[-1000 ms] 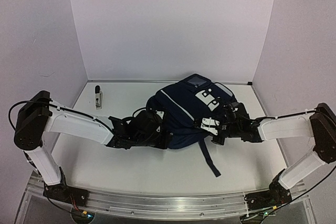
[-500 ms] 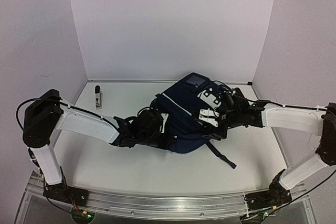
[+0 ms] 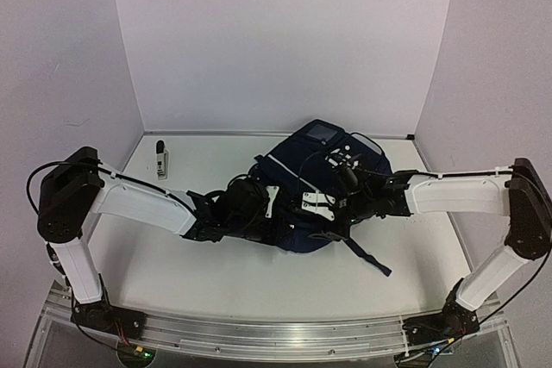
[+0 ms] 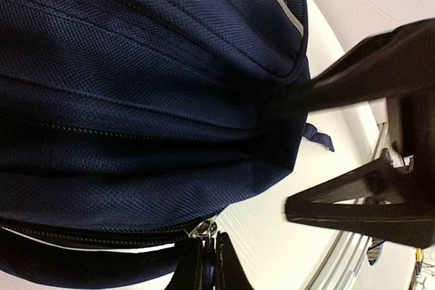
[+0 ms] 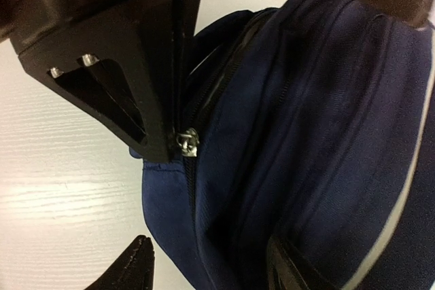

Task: Pack the student bag
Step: Zip the student bag at the center of the board.

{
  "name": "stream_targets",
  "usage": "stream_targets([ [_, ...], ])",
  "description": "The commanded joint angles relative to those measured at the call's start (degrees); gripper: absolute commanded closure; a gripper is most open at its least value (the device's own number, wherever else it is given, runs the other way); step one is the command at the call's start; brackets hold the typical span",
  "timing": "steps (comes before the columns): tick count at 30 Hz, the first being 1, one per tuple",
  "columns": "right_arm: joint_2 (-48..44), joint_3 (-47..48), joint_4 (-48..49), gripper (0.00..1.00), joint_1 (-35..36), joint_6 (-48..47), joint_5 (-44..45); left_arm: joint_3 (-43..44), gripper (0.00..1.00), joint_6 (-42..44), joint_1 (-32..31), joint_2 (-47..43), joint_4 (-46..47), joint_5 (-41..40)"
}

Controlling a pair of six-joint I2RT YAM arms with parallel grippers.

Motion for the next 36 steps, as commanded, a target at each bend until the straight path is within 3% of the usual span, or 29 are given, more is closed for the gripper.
stream_targets([
  [1, 2.5, 0.15, 4.32, 0.53, 0.45, -0.74, 2.85, 1.37, 1.0, -0.91, -0.13, -3.31, 4.76, 0.97],
  [6, 0.86, -2.57, 5.07, 0.96, 0.37, -2.09, 6.75, 0.61, 1.0, -1.27, 0.41, -4.67, 2.44, -1.03],
  [7, -0.02, -3.26, 5.07, 1.0, 0.23, -2.42, 7.51, 0.65, 1.0, -1.14, 0.57, -4.97, 0.95, -2.04],
  [12, -5.95, -6.4, 3.95, 1.0, -3.85, -3.24, 7.78, -1.52, 1.0, -0.25, 1.8, -8.09, -3.82, -6.64],
  [18, -9.87, -9.63, 1.01, 1.0, -16.8, -7.22, 4.42, -3.92, 1.0, 0.43, 2.3, -10.78, -5.53, -8.75],
  [21, -9.53, -8.76, -0.21, 1.0, -19.99, -8.45, 4.18, -3.11, 1.0, 1.25, 2.28, -9.64, -4.11, -7.35],
  [22, -8.79, -7.43, -1.01, 0.96, -20.4, -8.53, 4.75, -2.22, 1.0, 1.72, 2.28, -8.62, -3.56, -6.01],
  [25, -7.37, -1.34, -9.29, 0.54, -20.11, -7.87, 1.83, 2.65, 1.0, 2.36, 2.28, -3.82, -1.98, 1.26],
  [27, -8.61, 0.77, -11.44, 0.39, -17.94, -5.37, -0.01, 5.69, 1.0, 1.82, 2.27, -0.82, -0.23, 4.93],
  [30, -10.69, 2.37, -11.99, 0.34, -12.68, -2.58, -0.01, 8.81, 1.0, 1.58, 2.23, 2.11, 1.48, 8.46],
  [36, -8.69, 4.84, -12.77, 0.38, -6.76, -0.05, -1.09, 10.53, 1.0, 1.31, 2.3, 2.58, 2.39, 10.8],
])
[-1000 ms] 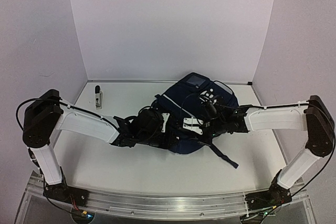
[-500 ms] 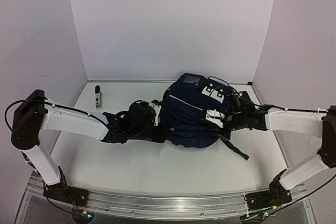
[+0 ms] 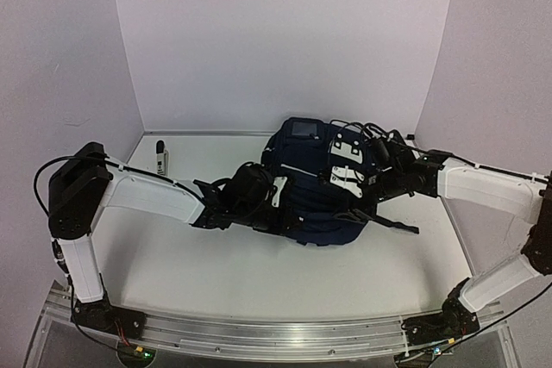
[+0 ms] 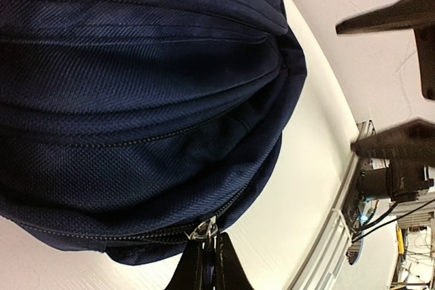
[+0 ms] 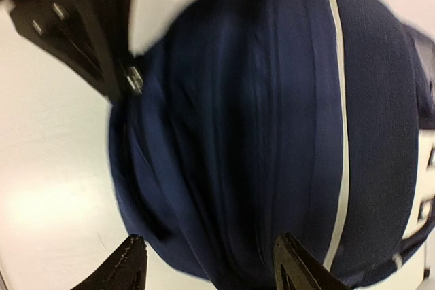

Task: Pack the student bag
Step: Zip the student bag at the center of the board.

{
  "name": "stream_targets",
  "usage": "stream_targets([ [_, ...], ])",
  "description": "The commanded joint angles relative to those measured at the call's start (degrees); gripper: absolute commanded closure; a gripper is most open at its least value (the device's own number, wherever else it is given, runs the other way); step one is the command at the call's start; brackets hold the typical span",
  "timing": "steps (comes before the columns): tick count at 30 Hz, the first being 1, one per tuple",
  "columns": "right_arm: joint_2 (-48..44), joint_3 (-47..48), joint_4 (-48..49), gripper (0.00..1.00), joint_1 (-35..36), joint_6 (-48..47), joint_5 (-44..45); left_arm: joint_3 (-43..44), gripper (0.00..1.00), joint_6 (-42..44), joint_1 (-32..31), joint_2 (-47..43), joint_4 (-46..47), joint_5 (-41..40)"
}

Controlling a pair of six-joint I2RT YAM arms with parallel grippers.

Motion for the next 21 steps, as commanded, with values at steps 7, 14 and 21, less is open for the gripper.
stream_targets([
  [7, 5.52, 2.44, 4.54, 0.46, 5.33, 2.64, 1.69, 3.64, 1.0, 0.25, -0.11, -1.47, 5.07, 5.74],
  [14, 9.1, 1.16, 6.98, 0.65, 5.81, 1.86, 4.03, 2.31, 1.0, -0.37, -0.12, -2.38, 5.14, 4.58],
  [21, 2.82, -3.03, 6.88, 1.0, 4.55, 0.04, 8.31, -0.28, 1.0, -0.75, 0.61, -4.3, 0.25, -3.17],
])
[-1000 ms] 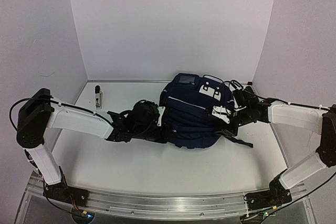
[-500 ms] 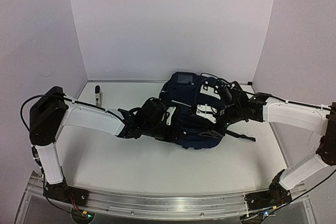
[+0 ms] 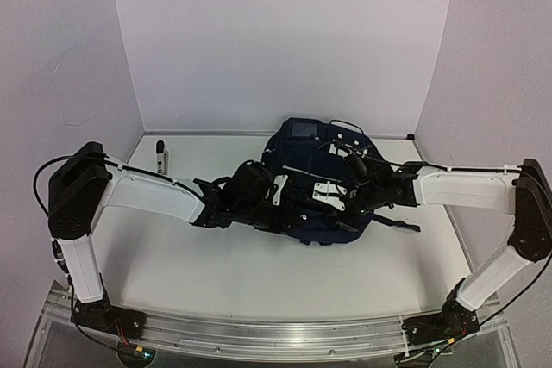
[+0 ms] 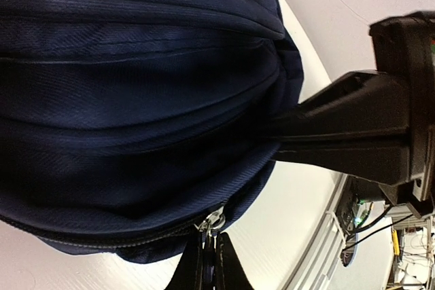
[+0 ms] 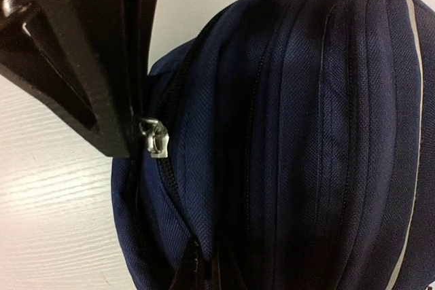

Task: Pack the student bag
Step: Zip the student bag at the center of the board.

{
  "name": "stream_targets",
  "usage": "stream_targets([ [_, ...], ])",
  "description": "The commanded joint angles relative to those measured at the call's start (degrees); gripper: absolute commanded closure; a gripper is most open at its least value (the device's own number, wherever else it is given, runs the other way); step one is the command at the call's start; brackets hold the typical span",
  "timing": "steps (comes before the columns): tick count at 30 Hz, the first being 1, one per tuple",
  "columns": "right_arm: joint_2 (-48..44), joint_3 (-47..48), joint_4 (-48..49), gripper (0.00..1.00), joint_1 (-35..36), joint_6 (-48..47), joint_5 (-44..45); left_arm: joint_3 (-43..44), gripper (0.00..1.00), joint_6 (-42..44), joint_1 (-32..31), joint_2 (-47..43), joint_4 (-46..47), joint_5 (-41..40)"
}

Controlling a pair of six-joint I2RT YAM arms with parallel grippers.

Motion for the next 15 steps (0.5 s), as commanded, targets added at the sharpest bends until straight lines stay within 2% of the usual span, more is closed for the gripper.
stream_targets([
  [1, -6.29, -3.3, 0.41, 1.0, -1.93, -1.75, 3.65, -1.81, 1.0, -0.26, 0.8, -4.77, -0.5, -5.5],
  [6, -9.67, -6.44, -0.06, 1.0, -11.55, -5.62, 1.16, -6.97, 1.0, -0.26, 2.91, -8.58, -1.2, -9.31],
  [10, -9.1, -6.25, -0.36, 1.0, -16.85, -7.67, 0.32, -6.42, 1.0, 1.2, 3.24, -8.76, -0.49, -6.75],
  [12, -8.81, -4.82, -1.4, 0.89, -17.06, -6.62, -0.87, -4.85, 1.0, 1.41, 3.14, -7.21, 0.98, -3.73],
  [14, -8.99, -2.6, -3.21, 0.62, -16.85, -3.96, -4.94, -3.6, 1.0, 1.09, 3.11, -5.1, 2.92, -1.11],
  [15, -9.16, -1.32, -4.1, 0.52, -16.46, -2.32, -6.62, -2.97, 1.0, 0.93, 3.07, -4.2, 3.81, -0.1],
])
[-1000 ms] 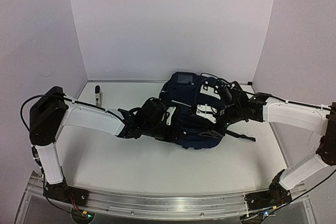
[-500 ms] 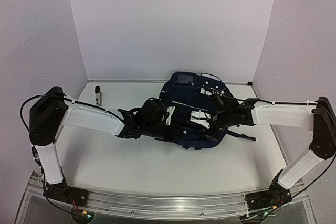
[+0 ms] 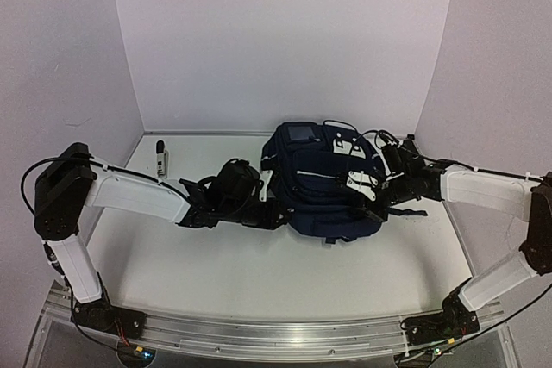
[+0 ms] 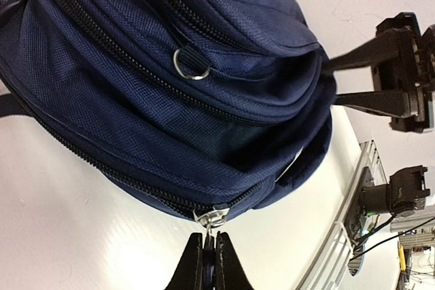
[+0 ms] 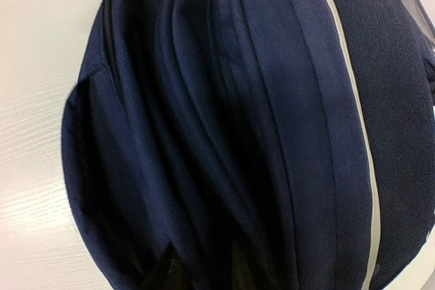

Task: Pack the student bag
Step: Zip the student bag at the center of the board.

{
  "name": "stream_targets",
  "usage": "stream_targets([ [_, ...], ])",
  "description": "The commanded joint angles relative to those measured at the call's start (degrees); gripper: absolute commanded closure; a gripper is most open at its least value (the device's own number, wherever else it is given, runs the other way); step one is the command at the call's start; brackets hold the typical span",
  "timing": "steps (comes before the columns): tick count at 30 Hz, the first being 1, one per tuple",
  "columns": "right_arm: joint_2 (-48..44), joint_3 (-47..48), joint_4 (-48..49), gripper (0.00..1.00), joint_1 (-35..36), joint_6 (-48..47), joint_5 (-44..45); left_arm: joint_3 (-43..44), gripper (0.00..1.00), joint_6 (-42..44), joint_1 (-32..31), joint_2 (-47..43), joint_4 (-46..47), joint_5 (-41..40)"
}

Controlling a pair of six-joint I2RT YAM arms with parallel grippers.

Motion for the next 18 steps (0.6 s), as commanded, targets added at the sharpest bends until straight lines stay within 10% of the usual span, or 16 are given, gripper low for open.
stream_targets([
  [1, -1.58, 5.64, -3.94, 0.46, -1.35, 4.73, 0.6, 3.78, 1.0, 0.59, 0.93, 1.67, 1.92, 4.45],
  [18, 8.41, 11.81, -0.5, 0.46, 16.23, 9.58, 6.5, 8.05, 1.0, 1.12, -0.4, 3.93, 2.96, 8.89],
])
